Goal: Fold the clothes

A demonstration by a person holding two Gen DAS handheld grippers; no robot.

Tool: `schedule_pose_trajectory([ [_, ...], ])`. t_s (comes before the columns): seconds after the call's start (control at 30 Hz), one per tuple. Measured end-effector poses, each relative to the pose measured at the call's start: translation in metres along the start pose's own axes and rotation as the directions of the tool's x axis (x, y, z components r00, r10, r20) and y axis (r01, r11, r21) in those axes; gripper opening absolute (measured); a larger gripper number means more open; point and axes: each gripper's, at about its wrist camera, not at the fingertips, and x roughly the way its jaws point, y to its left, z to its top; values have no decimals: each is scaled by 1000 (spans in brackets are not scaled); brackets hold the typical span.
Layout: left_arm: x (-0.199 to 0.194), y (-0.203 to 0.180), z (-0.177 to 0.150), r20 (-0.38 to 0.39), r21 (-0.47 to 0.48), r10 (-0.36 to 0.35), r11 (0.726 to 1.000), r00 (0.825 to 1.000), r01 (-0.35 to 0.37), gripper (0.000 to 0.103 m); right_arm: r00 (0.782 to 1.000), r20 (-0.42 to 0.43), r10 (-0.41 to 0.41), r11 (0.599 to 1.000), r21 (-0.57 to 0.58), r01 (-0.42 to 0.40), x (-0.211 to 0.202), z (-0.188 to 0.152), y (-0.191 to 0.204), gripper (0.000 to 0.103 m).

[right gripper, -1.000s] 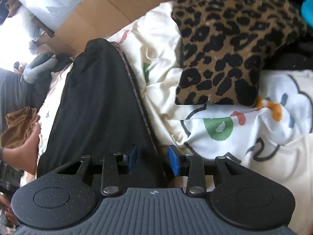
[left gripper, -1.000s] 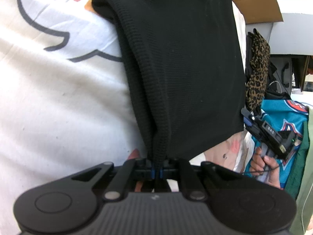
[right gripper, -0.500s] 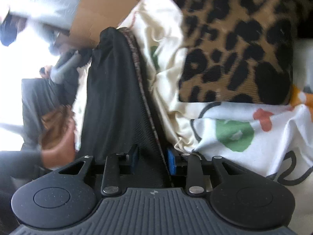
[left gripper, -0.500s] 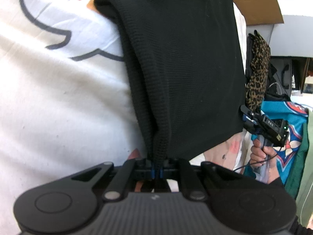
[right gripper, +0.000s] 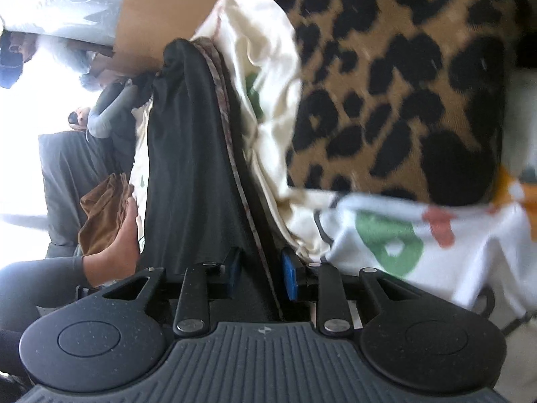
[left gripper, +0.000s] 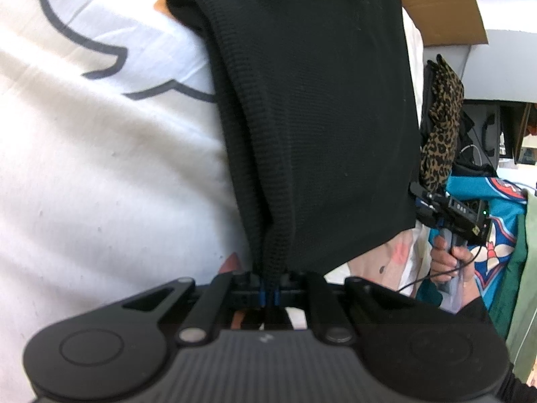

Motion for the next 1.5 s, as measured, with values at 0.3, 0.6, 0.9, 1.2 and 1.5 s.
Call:
schedule_pose_trajectory([
  [0.3,3,-1,1,-6,-3,-15,1000,1000,15,5,1000,-6,-21,1000,-23,21,9,-1,7,22],
  [0.6,15,-35,13,8,15,-6,1000,1000,6,5,996,45,-75,997,-16,76,-3,-18,13,3],
  [0.9,-15,-52,5,33,49,3,999,999,-5,5,990,68,-121,992,-17,123,-20,-36,37,2],
  [1.2,-36,-49,-10,26,41,13,999,1000,-14,5,985,82,-155,988,-6,156,-44,-70,53,1],
  [1.5,-51,-44,-14,7,71,42,997,999,-42,5,985,78,-156,987,45,153,-58,-105,49,0],
])
